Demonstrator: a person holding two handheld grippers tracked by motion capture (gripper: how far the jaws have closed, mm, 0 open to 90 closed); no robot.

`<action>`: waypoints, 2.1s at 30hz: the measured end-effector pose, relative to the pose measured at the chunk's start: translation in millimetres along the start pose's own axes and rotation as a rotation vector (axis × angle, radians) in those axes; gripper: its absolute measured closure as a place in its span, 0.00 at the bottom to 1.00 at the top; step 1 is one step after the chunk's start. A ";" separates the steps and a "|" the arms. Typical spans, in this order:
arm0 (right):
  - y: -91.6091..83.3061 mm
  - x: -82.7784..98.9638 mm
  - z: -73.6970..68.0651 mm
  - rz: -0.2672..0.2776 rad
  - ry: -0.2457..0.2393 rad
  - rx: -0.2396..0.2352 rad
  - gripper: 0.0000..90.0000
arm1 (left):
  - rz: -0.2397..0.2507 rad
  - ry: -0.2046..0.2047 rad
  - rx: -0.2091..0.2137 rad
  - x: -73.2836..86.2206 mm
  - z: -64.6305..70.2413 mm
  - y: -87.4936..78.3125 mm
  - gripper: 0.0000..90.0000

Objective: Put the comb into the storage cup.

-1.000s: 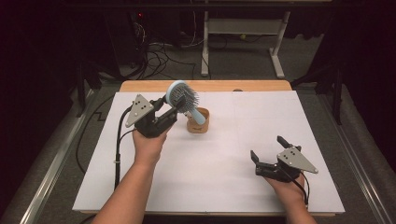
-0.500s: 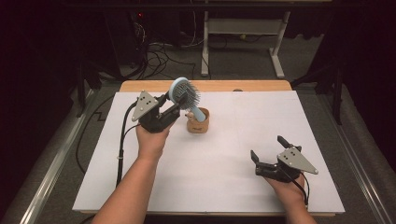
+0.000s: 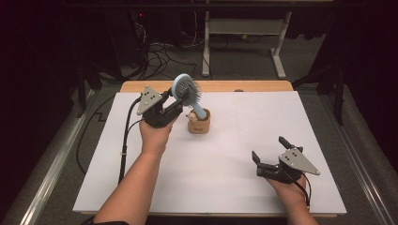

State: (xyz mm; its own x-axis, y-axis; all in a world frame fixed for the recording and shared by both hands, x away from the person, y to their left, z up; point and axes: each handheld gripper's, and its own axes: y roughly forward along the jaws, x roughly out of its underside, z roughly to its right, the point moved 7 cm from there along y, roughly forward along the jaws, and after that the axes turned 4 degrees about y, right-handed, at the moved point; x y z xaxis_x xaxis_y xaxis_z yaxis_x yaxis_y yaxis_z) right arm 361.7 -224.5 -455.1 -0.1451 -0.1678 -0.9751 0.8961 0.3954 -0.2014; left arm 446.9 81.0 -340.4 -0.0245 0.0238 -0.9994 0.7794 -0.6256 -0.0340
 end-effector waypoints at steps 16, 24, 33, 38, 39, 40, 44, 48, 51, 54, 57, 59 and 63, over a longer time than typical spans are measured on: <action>-1.1 -0.8 1.0 0.006 0.006 0.002 0.00 | -0.041 -0.009 -0.002 12.5 -3.5 17.0 0.65; -1.1 -1.0 0.9 0.007 0.007 0.001 0.00 | -0.055 -0.019 0.000 18.6 -3.1 23.2 0.65; -2.1 -2.0 1.2 0.014 0.007 0.001 0.00 | -0.071 -0.026 -0.001 25.3 -1.7 29.9 0.64; -2.5 -2.2 0.9 0.014 0.005 0.001 0.00 | -0.079 -0.030 -0.002 28.8 -1.2 33.3 0.64; -2.5 -2.1 0.9 0.013 0.004 0.001 0.00 | -0.079 -0.030 -0.002 29.2 -1.2 33.8 0.64; -2.5 -2.1 0.8 0.013 0.005 0.001 0.00 | -0.079 -0.030 -0.002 29.4 -1.3 34.3 0.64; -2.1 -1.6 0.7 0.010 0.004 0.001 0.00 | -0.075 -0.036 -0.004 29.5 -2.4 35.4 0.63; -1.7 -1.4 -0.1 0.010 0.003 -0.002 0.00 | -0.081 -0.041 -0.008 31.5 -4.1 37.6 0.63; -2.0 -1.9 -0.8 0.015 0.005 -0.005 0.00 | -0.088 -0.048 -0.011 34.0 -5.5 39.6 0.63; -2.6 -1.7 -0.2 0.015 0.009 -0.004 0.00 | -0.092 -0.048 -0.010 35.5 -4.6 40.9 0.63; -2.7 -1.3 0.6 0.015 0.013 -0.003 0.00 | -0.096 -0.051 -0.008 37.1 -3.4 42.0 0.63; -2.9 -1.3 0.7 0.015 0.014 -0.003 0.00 | -0.100 -0.053 -0.009 38.2 -2.7 42.7 0.63; -2.9 -1.3 0.6 0.015 0.015 -0.002 0.00 | -0.108 -0.052 -0.006 40.3 -2.0 43.6 0.63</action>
State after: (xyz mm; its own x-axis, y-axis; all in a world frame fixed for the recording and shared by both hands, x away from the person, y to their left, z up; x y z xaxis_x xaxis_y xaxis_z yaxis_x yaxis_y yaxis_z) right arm 359.5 -225.9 -453.2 -0.1378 -0.1479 -0.9794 0.8974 0.3997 -0.1866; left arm 481.1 56.2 -382.2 -0.1411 0.0500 -0.9887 0.7739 -0.6173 -0.1416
